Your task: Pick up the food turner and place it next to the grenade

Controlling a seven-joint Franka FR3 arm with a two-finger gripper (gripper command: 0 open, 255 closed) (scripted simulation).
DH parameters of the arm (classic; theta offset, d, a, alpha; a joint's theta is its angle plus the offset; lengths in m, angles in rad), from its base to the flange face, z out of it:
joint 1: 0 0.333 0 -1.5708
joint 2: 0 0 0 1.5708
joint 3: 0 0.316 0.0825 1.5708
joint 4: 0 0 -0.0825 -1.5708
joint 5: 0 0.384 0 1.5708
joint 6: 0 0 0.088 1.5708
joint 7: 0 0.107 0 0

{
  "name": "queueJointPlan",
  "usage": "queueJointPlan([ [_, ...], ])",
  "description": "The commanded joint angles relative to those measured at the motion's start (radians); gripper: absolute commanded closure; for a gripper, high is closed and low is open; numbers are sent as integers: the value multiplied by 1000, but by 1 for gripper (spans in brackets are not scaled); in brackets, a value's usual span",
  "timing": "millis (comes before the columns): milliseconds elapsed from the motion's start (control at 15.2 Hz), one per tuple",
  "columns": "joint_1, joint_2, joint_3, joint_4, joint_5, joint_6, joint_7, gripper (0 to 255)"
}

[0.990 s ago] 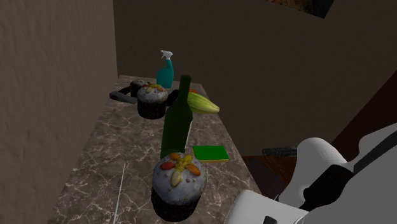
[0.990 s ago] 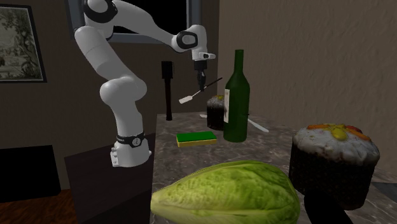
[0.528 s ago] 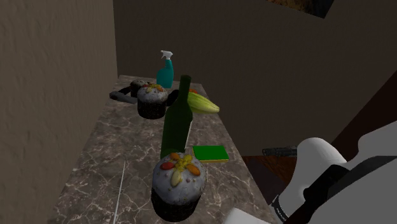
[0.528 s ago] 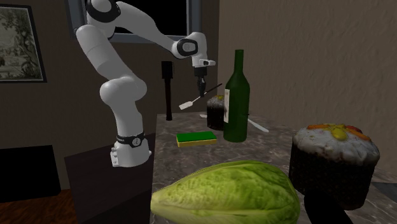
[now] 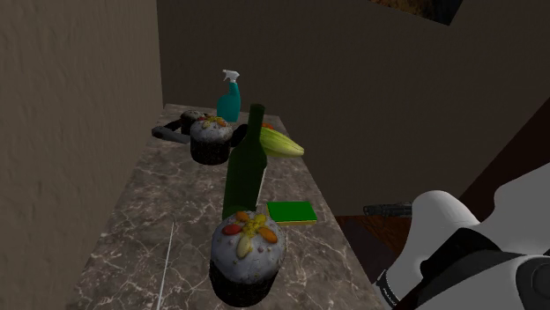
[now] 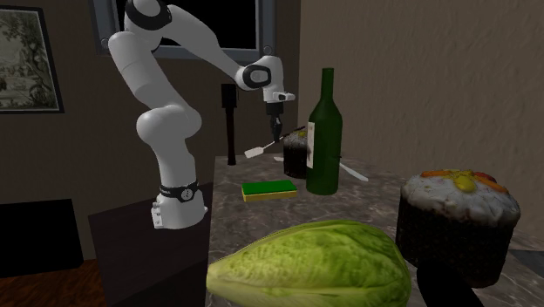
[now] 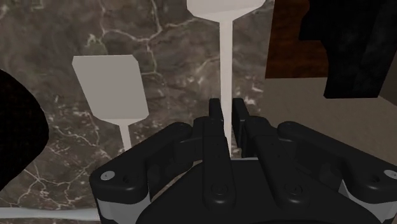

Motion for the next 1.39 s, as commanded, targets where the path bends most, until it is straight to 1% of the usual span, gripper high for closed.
queueJointPlan([
  [0,-4,17,16,-17,2,34,4,255],
  [396,-27,80,67,-56,-4,136,18,255],
  [858,-27,80,66,-56,-4,136,18,255],
  [924,-27,80,66,-56,-4,136,18,0],
  [1254,-27,80,66,-56,-4,136,18,0],
  [1320,-14,49,43,-43,2,92,10,0],
])
